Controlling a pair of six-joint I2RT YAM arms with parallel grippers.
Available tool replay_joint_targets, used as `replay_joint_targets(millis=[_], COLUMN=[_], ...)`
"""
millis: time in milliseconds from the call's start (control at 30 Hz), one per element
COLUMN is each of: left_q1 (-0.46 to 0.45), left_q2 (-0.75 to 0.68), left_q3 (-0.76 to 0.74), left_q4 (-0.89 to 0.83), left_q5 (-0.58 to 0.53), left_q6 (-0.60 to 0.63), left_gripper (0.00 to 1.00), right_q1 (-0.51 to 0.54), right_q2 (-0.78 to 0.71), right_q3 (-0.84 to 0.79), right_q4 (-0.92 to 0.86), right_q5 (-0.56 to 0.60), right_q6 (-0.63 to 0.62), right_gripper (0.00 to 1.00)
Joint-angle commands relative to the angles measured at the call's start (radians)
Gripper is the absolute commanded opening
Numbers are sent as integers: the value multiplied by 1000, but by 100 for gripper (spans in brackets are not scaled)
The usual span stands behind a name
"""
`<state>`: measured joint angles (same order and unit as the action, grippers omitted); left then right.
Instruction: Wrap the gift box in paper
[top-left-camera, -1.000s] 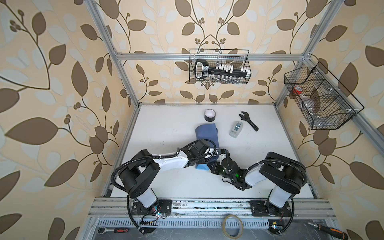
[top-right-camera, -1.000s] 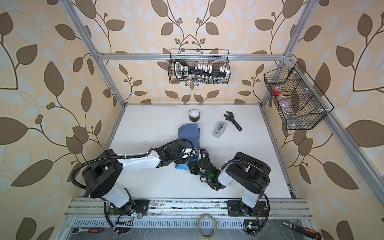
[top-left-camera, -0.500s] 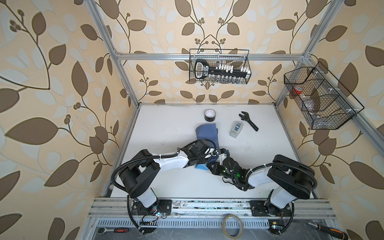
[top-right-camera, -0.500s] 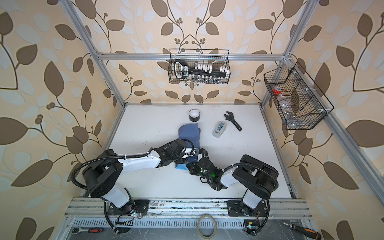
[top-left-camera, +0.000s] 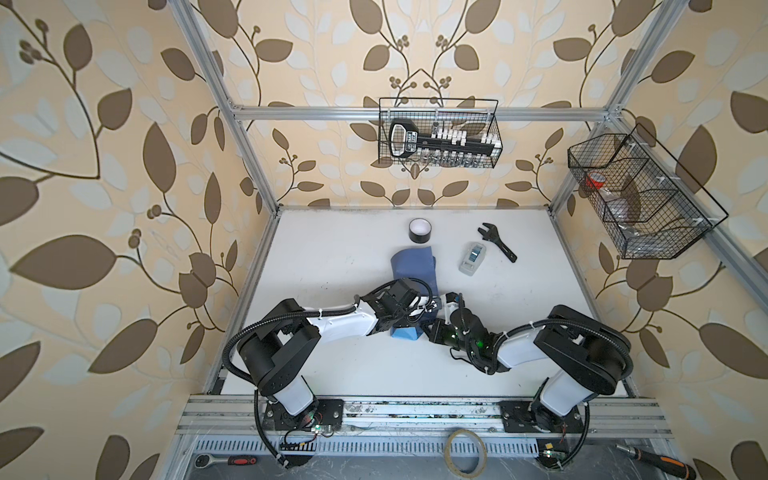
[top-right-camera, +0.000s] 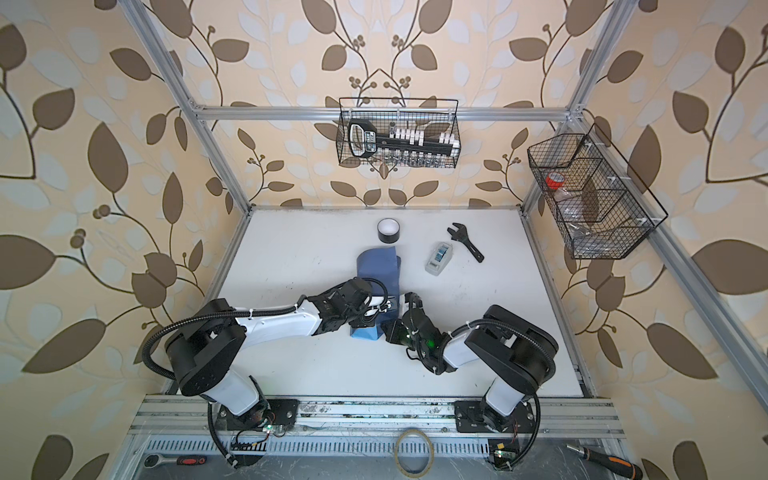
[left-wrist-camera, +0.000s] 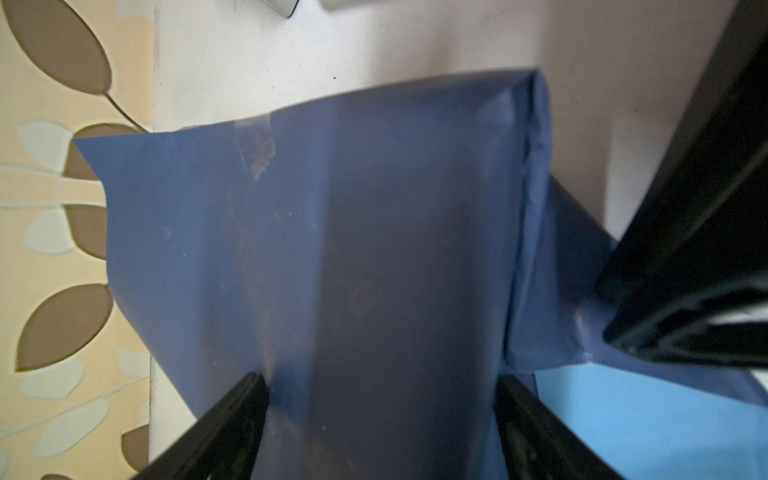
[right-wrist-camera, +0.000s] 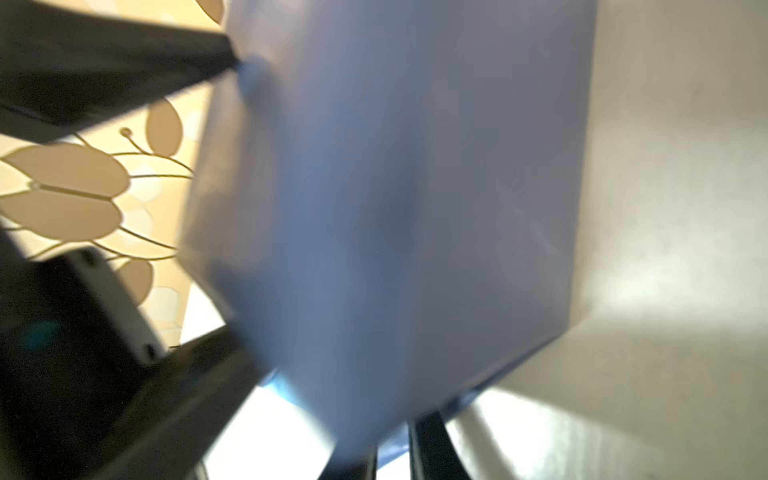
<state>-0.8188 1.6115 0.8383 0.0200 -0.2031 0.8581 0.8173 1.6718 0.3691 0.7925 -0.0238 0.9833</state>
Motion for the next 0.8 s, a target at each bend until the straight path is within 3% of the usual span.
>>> replay_joint_targets(millis=[0, 467, 767], left_q1=[-8, -8, -8], left_q2=[26, 27, 33], left_q3=[8, 10, 13], left_q4=[-70, -75, -77], left_q5=[28, 27, 27], left_q6=[28, 27, 25], left_gripper=[86, 86, 86], right_q1=[-7, -39, -53], right_q2=[56, 122, 128], right_q3=[33, 38, 39], right_q4=[51, 141, 171], right_q5=[-15, 45, 25], right_q6=[5, 49, 57], right_gripper=[16, 16, 18])
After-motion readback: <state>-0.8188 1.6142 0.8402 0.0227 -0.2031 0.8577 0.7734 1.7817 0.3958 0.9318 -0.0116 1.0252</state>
